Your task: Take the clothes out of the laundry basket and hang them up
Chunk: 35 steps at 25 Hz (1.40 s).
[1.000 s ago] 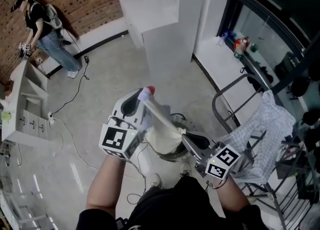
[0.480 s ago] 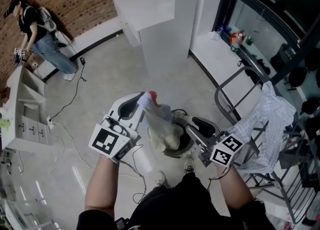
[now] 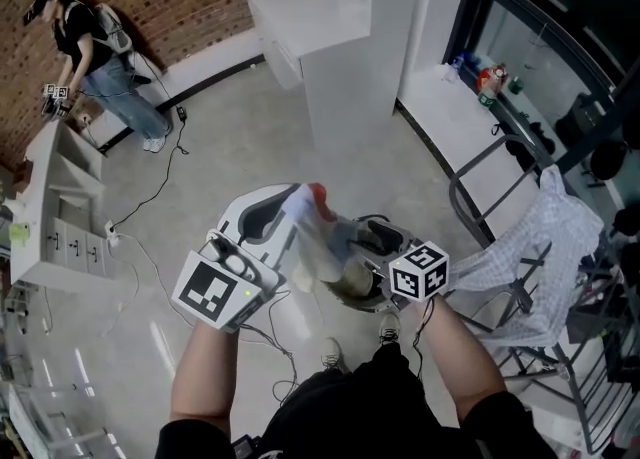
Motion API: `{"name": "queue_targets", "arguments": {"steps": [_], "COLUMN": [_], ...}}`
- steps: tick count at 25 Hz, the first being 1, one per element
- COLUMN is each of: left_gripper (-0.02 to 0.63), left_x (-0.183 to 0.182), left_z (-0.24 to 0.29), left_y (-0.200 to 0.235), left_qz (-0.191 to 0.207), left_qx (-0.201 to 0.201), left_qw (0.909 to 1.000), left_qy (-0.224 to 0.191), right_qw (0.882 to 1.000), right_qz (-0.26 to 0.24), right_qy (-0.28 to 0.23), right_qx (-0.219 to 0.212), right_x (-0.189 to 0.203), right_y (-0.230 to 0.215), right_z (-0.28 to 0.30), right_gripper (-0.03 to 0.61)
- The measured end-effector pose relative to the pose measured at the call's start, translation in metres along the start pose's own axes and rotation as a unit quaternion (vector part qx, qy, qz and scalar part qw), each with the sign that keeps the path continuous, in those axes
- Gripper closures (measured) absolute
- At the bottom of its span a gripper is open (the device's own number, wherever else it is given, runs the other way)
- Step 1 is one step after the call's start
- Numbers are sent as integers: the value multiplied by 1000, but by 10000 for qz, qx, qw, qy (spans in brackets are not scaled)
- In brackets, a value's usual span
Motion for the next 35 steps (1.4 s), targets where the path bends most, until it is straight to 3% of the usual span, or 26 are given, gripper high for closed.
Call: {"name": "queue_targets", "arguments": {"steps": [2, 3, 6, 7, 13, 18, 27, 35], "left_gripper": [601, 601, 601, 601, 601, 601, 601, 601], "left_x": [-2, -2, 0, 3, 21, 30, 20, -10], "left_z": [-8, -12, -25, -28, -43, -47, -36, 15], "left_y": [2, 4, 10, 13, 20, 16, -2, -71], "left_qz": [21, 27, 55, 63, -39, -76, 152, 272], "left_qx": [-38, -59, -159, -210, -445, -333, 128, 859], "left_qw": [10000, 10000, 9998, 9997, 9987, 9990, 9995, 9957], "left_qy": [-14, -14, 56, 100, 247, 304, 229, -210], "right_qw": [9996, 9992, 9987, 9988, 9972, 9875, 9539, 9141], "right_qz": [-96, -157, -222, -200, 173, 341, 139, 5], "right_qy": [252, 369, 424, 373, -217, -975, -2230, -3090], "right_qx": [-63, -41, 169, 241, 695, 1190, 2002, 2625], "right_x": [12, 17, 27, 29, 26, 15, -16, -12], "right_y": [7, 11, 18, 19, 15, 21, 70, 105], "right_z": [16, 21, 24, 21, -30, -92, -194, -318], "right_gripper": [292, 329, 534, 568, 569, 571, 571, 571]}}
Point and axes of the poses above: the fingertips, and each gripper's own axes: z forward along the fingers, y to its left, x out of its underside, the point moved 8 cm from there along -z, backward along the fingers, and after that the axes turned 12 degrees about z, right-handed, at the moved point
